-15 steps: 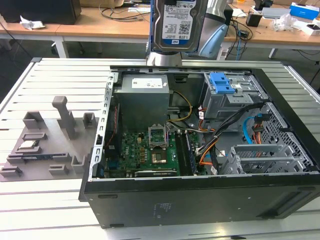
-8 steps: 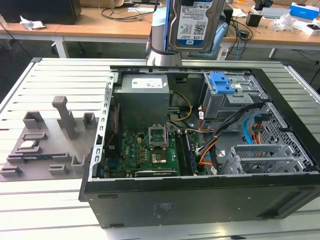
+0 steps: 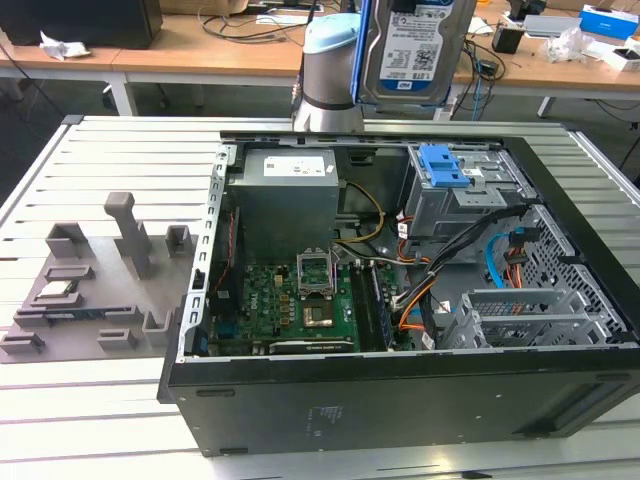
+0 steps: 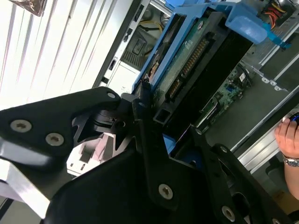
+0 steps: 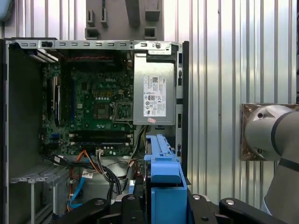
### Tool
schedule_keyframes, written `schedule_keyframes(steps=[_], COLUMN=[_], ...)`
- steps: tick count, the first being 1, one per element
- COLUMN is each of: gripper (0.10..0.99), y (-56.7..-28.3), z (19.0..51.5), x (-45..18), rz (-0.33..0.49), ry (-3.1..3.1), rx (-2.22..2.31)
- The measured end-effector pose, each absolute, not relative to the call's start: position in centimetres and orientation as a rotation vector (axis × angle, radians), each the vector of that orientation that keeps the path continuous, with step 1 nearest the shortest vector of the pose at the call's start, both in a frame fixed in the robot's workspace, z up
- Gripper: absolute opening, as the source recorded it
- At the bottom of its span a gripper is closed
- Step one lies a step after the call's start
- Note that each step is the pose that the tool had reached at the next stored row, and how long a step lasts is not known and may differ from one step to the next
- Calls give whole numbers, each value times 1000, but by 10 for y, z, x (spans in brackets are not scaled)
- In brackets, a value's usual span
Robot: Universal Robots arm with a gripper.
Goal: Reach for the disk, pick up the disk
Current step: 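Pick up the disk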
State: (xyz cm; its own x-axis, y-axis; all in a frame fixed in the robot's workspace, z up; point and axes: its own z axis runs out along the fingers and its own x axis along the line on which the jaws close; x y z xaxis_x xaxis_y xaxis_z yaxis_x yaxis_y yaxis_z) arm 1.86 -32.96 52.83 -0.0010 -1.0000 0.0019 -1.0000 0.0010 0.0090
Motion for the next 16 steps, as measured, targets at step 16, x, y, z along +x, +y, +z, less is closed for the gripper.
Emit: schedule_keyframes(steps=[16], gripper=[365], y=[-329], z=[528], x=[81], rz=[-8], ry=[-2217], rx=[2215])
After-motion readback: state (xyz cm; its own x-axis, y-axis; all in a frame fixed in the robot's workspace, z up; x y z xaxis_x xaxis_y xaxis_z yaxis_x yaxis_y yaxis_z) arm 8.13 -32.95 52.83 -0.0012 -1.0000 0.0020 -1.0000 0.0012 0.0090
